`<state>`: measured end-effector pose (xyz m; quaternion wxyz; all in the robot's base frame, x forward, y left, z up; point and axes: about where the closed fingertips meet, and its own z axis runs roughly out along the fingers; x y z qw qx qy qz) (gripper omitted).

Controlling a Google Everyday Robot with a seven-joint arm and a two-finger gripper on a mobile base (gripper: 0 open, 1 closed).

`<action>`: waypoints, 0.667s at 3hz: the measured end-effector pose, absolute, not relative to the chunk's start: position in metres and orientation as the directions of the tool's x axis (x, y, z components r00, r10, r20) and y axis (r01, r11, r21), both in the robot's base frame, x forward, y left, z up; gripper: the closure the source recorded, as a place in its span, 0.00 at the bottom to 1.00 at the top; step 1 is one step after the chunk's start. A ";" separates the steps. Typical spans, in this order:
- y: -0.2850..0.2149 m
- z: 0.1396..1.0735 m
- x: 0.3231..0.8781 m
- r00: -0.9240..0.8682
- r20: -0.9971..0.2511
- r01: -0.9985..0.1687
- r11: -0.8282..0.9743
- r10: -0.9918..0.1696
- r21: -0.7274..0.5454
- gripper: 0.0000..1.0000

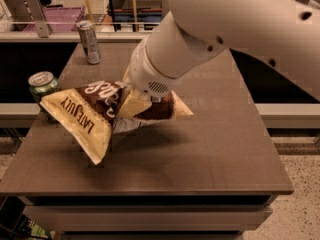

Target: Move brown chip bag near green can

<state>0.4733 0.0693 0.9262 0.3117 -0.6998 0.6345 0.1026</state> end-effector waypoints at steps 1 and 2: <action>0.090 0.915 0.452 0.204 -0.527 -0.948 -0.032 -0.825 -0.317 1.00; 0.108 0.900 0.443 0.238 -0.539 -0.943 -0.060 -0.808 -0.327 1.00</action>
Offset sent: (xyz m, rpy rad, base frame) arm -0.0374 0.0594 -0.0495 0.0360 -0.0391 0.1106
